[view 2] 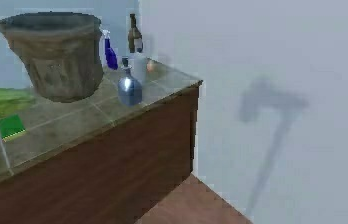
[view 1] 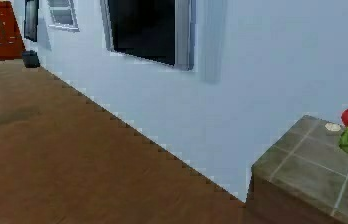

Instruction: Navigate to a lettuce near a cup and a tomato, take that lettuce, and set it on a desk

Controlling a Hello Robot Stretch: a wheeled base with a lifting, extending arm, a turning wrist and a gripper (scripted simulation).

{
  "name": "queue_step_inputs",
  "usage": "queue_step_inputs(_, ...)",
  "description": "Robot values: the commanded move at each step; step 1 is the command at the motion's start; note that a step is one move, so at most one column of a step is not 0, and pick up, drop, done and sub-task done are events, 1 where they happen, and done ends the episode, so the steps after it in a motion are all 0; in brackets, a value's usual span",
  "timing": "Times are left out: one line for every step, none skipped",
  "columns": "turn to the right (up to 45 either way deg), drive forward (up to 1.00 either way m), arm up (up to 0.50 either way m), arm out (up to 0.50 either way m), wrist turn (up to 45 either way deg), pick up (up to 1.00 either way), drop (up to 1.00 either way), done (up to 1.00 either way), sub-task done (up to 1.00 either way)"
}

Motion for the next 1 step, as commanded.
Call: queue_step_inputs(-36.0,0.0,0.0,0.0,0.0,0.0,0.0,0.0,0.0)
